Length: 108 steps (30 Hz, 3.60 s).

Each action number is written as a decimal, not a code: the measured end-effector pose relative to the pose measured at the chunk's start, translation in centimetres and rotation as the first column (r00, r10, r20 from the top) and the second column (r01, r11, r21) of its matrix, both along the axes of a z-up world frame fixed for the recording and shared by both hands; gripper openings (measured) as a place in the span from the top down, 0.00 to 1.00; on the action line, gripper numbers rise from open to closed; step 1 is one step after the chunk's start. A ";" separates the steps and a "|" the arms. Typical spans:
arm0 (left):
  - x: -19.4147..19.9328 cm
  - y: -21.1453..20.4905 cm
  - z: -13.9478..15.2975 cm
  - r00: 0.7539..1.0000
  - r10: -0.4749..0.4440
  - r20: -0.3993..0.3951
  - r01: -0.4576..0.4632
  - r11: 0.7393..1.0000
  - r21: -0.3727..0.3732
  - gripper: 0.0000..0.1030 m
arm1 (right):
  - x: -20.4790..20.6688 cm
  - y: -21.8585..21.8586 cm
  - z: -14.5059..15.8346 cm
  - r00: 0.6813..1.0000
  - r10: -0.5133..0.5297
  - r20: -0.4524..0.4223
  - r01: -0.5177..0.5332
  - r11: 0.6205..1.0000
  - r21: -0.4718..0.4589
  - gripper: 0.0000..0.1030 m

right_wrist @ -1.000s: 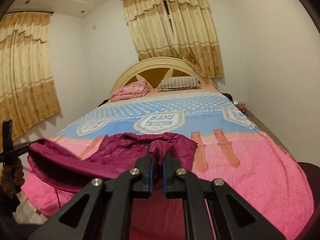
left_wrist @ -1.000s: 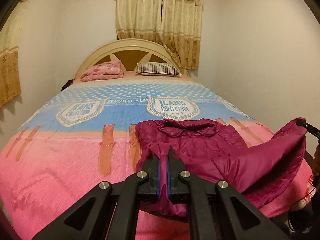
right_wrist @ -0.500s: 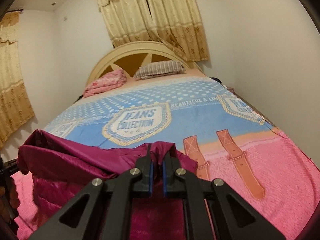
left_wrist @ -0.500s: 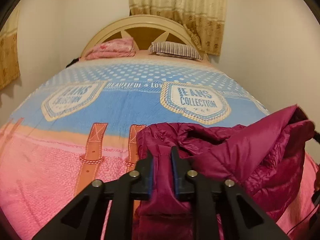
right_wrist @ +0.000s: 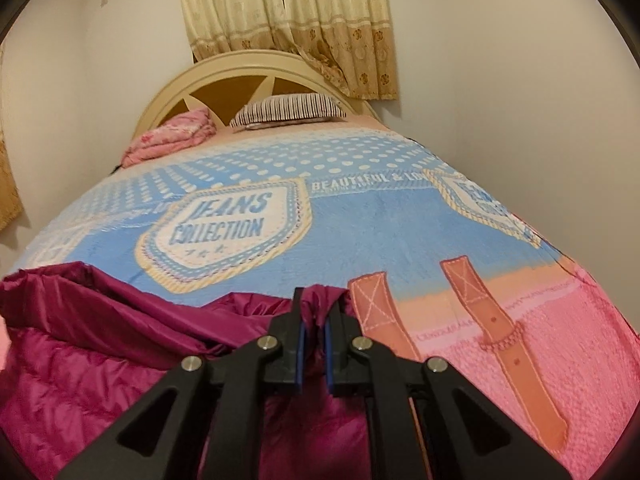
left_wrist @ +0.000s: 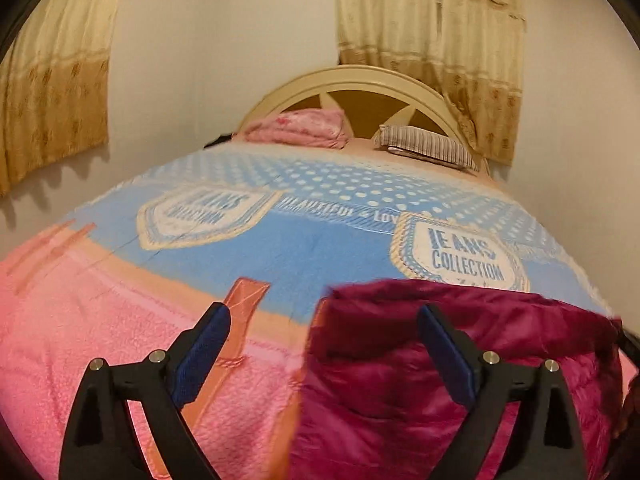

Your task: Fold large clothes

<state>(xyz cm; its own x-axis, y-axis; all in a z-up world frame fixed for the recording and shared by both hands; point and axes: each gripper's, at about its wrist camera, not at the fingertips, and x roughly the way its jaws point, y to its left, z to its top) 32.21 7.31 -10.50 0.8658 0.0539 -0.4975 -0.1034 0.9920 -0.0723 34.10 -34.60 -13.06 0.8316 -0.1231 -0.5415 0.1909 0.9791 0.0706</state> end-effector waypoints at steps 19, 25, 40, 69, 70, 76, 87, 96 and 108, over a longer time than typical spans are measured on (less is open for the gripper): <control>5.3 -4.0 -3.9 0.987 0.041 -0.155 -0.034 0.998 0.046 0.08 | -1.0 10.7 -0.7 0.995 0.101 -0.021 -0.103 0.979 -0.178 0.20; 3.2 -5.2 -2.7 0.995 -0.051 -0.090 0.057 0.996 0.069 0.07 | 1.8 7.3 -3.9 0.993 -0.012 -0.120 -0.005 0.989 -0.145 0.21; 8.3 -5.1 -9.7 0.963 0.007 -0.269 0.010 0.998 0.060 0.05 | 2.7 7.3 -5.7 0.983 -0.033 -0.183 0.011 0.993 -0.121 0.20; 10.0 -5.7 -11.4 0.931 0.010 -0.366 0.024 0.996 0.089 0.01 | 4.1 7.1 -7.1 0.955 -0.065 -0.289 0.025 0.990 -0.139 0.13; 10.0 -5.7 -11.4 0.931 0.010 -0.366 0.024 0.996 0.090 0.01 | 4.1 7.1 -7.1 0.955 -0.065 -0.291 0.025 0.990 -0.140 0.13; 9.9 -5.8 -11.4 0.931 0.012 -0.365 0.024 0.995 0.092 0.01 | 4.3 7.2 -7.1 0.952 -0.068 -0.298 0.025 0.989 -0.148 0.13; 10.0 -6.0 -11.3 0.928 0.018 -0.373 0.022 0.994 0.104 0.01 | 4.4 7.2 -7.3 0.949 -0.074 -0.306 0.025 0.987 -0.162 0.12; 6.0 -5.1 -7.7 0.938 -0.036 -0.344 0.036 0.999 -0.006 0.01 | 4.3 7.4 -6.6 0.945 -0.059 -0.323 0.004 0.986 -0.167 0.10; 4.2 -8.1 -10.0 0.959 -0.013 -0.282 0.056 0.988 0.145 0.01 | -1.5 14.3 -5.0 0.972 0.093 -0.214 -0.133 0.974 -0.181 0.09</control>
<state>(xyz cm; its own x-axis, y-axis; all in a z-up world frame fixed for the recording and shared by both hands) 36.36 -0.76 -20.50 0.6961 0.1189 -0.7081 -0.0638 0.9925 0.1039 32.61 -20.29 -18.06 0.7210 -0.1537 -0.6757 0.0688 0.9862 -0.1508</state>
